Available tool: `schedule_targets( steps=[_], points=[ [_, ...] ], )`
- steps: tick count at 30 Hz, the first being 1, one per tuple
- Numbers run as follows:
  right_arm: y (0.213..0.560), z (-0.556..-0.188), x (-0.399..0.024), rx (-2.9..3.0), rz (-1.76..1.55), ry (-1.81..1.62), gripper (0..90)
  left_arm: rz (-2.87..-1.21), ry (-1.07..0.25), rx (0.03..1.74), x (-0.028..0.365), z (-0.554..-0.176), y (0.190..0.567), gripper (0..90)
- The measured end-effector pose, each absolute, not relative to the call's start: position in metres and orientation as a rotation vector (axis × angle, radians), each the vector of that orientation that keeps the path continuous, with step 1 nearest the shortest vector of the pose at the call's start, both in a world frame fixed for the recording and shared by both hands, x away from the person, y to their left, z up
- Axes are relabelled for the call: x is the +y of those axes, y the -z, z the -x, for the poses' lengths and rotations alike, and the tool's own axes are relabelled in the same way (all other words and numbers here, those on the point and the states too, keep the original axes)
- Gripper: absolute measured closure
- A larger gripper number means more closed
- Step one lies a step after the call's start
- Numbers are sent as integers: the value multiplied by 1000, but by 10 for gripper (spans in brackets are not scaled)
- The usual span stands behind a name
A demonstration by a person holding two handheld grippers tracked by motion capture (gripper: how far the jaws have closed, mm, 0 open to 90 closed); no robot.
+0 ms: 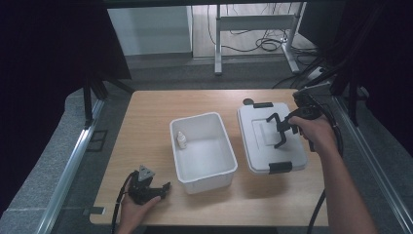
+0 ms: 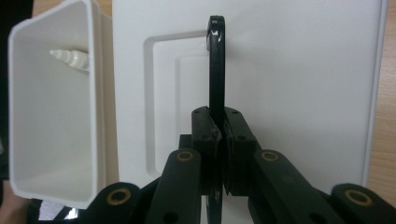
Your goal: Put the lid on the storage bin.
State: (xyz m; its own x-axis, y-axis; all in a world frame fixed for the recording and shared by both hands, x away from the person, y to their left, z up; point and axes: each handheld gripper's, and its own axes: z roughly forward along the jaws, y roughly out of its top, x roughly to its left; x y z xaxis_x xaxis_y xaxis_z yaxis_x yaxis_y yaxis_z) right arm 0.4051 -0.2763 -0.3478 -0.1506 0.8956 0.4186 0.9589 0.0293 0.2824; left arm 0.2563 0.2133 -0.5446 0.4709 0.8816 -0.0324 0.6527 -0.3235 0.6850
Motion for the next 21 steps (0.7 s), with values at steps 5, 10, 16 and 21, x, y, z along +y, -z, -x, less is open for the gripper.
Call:
schedule_targets(
  steps=[5,10,16,21],
  points=[
    [341,-404,-270,-2160,1941,790,852,-2084,-462,1267,213,-256,544,135],
    [334,-401,-265,-2170,1931,796,852,-2084,-463,1268,213,-256,544,136],
    [325,-398,-259,-2186,1912,816,852,-2085,-462,1267,213,-256,544,136],
    [321,-398,-255,-2182,1906,842,852,-2084,-463,1267,213,-256,544,136]
  ],
)
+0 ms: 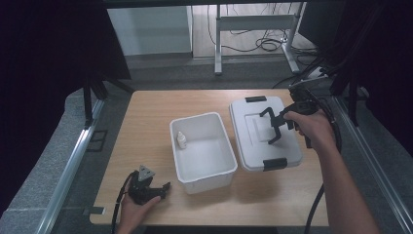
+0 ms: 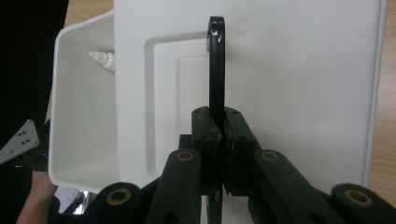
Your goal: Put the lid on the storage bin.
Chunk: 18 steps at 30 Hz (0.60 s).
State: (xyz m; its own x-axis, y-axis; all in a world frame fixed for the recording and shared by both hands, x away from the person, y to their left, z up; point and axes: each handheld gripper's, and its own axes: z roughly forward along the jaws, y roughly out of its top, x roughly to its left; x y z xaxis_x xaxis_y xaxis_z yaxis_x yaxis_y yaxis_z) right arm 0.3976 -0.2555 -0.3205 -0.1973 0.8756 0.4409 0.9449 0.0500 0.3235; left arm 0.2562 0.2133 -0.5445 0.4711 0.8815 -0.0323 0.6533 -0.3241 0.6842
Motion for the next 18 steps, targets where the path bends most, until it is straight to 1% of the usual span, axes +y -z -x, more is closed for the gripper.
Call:
schedule_targets(
  steps=[11,18],
  points=[
    [318,-396,-247,-2165,1903,869,852,-2085,-462,1267,213,-256,544,136],
    [313,-394,-235,-2177,1880,883,852,-2087,-463,1267,214,-256,544,136]
  ],
)
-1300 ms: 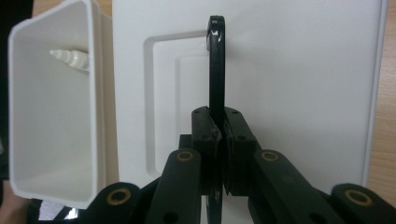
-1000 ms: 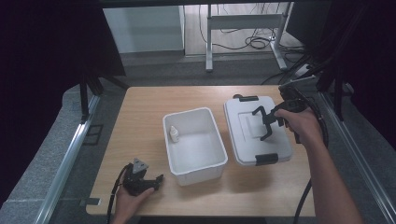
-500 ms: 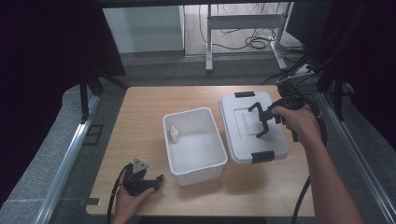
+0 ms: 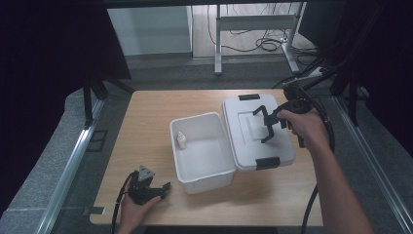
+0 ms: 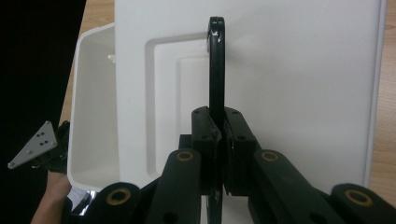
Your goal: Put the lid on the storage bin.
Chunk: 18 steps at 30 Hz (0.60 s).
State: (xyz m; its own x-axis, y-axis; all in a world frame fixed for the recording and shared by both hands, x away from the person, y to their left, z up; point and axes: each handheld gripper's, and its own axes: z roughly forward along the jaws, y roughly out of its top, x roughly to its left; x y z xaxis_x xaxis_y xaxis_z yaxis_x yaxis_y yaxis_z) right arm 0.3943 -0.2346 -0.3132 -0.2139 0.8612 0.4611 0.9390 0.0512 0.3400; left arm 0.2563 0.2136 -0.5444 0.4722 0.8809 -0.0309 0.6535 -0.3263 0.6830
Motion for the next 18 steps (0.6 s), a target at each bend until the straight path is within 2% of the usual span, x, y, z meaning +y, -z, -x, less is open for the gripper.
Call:
schedule_targets(
  steps=[18],
  points=[
    [319,-395,-206,-2193,1827,872,852,-2091,-462,1264,214,-256,544,136]
  ],
)
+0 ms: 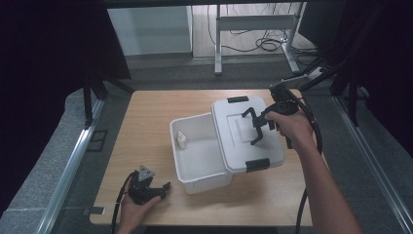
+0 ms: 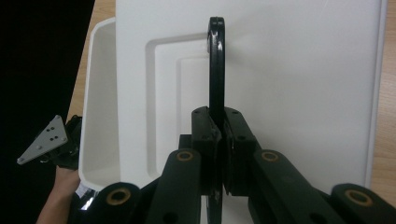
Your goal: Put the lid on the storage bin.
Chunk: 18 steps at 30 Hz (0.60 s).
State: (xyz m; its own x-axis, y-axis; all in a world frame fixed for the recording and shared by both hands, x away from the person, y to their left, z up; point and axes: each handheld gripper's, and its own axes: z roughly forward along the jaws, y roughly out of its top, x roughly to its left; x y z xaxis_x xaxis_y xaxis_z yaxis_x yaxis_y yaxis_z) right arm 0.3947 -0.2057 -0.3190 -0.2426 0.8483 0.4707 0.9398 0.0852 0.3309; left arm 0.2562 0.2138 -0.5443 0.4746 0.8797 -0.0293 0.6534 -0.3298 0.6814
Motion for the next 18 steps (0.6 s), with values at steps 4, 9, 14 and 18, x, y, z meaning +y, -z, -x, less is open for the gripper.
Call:
schedule_targets(
  steps=[4,9,14,18],
  points=[
    [320,-395,-199,-2197,1822,866,852,-2090,-461,1264,214,-256,544,136],
    [320,-395,-191,-2199,1806,869,852,-2091,-461,1263,214,-256,544,136],
    [320,-396,-181,-2204,1788,873,852,-2091,-462,1264,214,-256,544,136],
    [319,-396,-177,-2206,1781,880,852,-2089,-459,1266,213,-256,544,135]
  ],
)
